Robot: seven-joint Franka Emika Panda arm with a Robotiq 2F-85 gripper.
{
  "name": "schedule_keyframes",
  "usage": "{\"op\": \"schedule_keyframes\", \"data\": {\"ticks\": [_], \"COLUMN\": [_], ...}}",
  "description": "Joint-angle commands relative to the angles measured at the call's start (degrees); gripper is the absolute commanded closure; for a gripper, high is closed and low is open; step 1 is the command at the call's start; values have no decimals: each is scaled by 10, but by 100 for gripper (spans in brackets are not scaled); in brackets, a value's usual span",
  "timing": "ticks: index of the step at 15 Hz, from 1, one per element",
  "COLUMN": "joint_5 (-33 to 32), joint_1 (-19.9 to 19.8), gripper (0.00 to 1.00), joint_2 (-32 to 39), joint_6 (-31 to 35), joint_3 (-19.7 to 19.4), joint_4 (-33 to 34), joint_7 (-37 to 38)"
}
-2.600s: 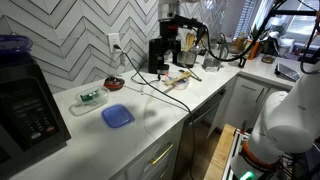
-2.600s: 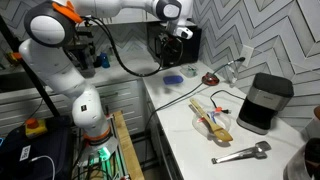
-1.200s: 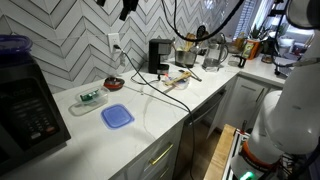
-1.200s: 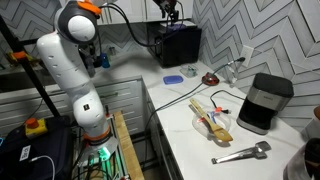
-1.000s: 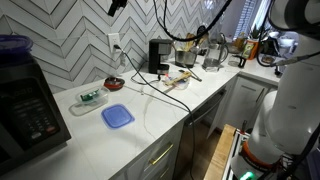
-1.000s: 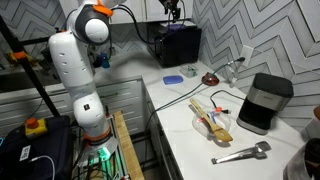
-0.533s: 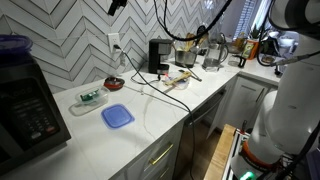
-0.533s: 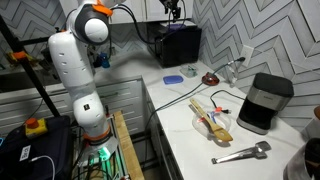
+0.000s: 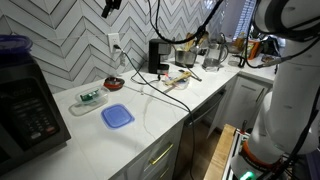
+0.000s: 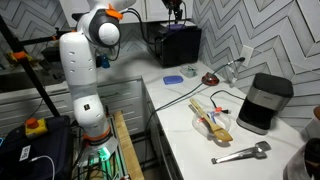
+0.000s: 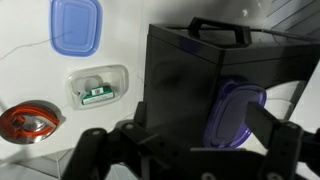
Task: Remove the lid from the microwave and put it on the cupboard
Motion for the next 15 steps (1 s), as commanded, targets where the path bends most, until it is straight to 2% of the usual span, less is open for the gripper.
{"op": "schedule_keyframes", "data": {"ticks": [1,9,10,11,12,13,14,15], "joint_5": [-23,-75,-77,-77,-78,-77,-75,-72], "joint_1": [27,96,99,98,101,102,104,105], "gripper": [0,0,6,22,30,31,40,41], "joint_2": [118,279,289,289,301,312,323,333], "joint_6": [-41,-35,-28,-18,-18,-16,-12,-6], "joint_3": [13,12,12,15,15,18,19,22], "joint_4": [139,342,352,345,359,372,384,396], "joint_7": [85,145,147,144,146,144,141,138]}}
